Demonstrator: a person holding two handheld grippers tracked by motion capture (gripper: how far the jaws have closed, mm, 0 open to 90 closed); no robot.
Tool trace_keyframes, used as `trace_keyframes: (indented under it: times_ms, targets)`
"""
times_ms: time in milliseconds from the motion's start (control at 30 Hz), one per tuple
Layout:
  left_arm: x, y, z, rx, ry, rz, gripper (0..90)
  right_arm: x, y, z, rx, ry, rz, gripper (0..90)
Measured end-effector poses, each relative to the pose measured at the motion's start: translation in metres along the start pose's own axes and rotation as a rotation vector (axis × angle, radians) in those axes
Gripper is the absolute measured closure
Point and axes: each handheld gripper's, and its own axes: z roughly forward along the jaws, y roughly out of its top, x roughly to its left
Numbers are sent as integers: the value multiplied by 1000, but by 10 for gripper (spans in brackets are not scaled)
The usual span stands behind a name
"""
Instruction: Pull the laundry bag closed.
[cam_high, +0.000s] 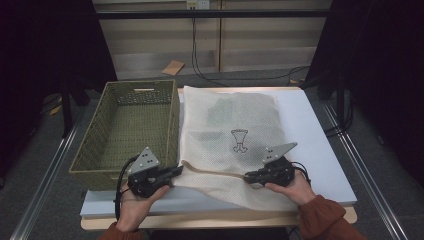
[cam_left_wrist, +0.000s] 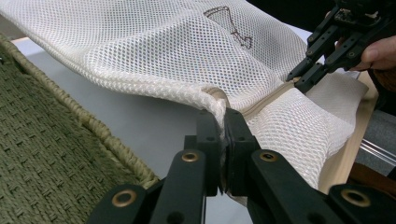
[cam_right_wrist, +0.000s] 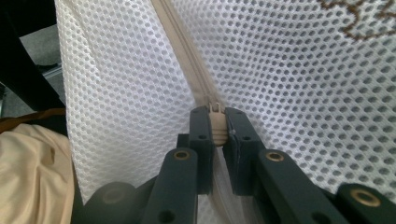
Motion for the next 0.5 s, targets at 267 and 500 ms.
trace_keyframes:
  times_ms: [267,500]
  targets:
    - [0,0,0,2,-1,-1,870,-2,-7,-5,3,-13,5,829]
    - [0,0,0,2,-5,0,870,-4,-13,-11,2,-22,18,829]
